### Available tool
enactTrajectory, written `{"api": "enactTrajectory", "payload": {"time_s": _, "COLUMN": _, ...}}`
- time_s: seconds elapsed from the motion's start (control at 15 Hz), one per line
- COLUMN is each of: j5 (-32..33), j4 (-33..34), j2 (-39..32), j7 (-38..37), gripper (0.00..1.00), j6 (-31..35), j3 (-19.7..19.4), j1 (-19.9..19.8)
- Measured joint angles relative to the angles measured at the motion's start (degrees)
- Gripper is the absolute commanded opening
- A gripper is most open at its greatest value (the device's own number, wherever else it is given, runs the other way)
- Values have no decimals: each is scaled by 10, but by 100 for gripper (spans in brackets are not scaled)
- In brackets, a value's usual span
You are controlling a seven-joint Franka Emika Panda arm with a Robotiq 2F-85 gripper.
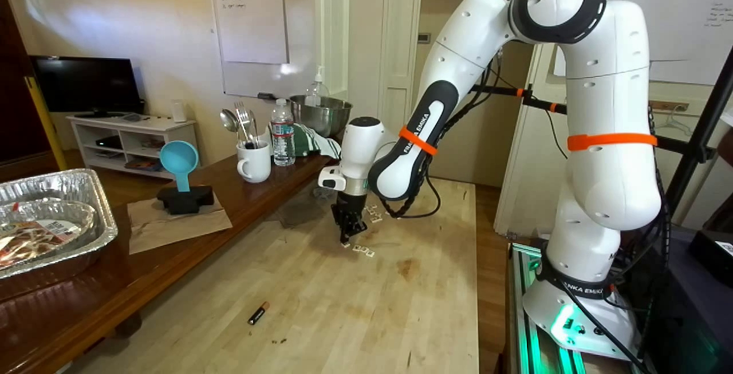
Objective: Spell the word 'Meat'.
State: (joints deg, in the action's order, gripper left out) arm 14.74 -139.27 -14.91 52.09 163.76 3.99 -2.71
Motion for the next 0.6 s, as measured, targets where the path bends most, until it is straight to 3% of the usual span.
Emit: {"api": "enactTrajectory", "payload": {"time_s": 0.6, "j5": 1, "j4": -3, "j2": 0, "j7": 132, "gripper": 0, "j6": 7, "j3": 13, "j1": -8}}
